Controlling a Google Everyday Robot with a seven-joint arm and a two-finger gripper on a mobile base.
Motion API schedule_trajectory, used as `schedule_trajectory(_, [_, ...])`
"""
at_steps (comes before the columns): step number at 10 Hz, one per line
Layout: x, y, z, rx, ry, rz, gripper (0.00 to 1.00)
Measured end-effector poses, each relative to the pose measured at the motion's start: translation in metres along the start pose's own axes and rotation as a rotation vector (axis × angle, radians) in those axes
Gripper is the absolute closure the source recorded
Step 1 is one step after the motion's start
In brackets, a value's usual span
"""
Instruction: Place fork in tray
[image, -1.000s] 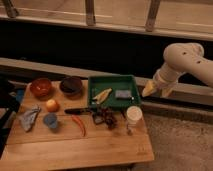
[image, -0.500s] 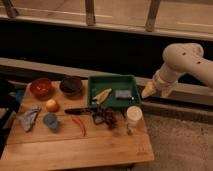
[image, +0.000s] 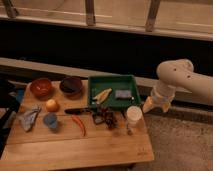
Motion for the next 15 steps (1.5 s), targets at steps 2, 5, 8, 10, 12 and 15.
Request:
schedule_trajectory(2, [0.017,0.002,0.015,0.004,0.062,0.005,0.33])
schedule_trajectory(5, [0.046,0.014,0.030,-0.008,0.146,-0.016,0.33])
schedule_trajectory(8, [0.074,0.048,0.038,-0.073,0.226,-0.154,0.33])
schedule_trajectory(10, [0.080,0.052,0.038,-0.088,0.238,-0.184,0.33])
schedule_trajectory(12, [0.079,0.053,0.038,-0.085,0.237,-0.186,0.33])
schedule_trajectory(15, [0.082,0.072,0.050,-0.040,0.274,-0.210,0.33])
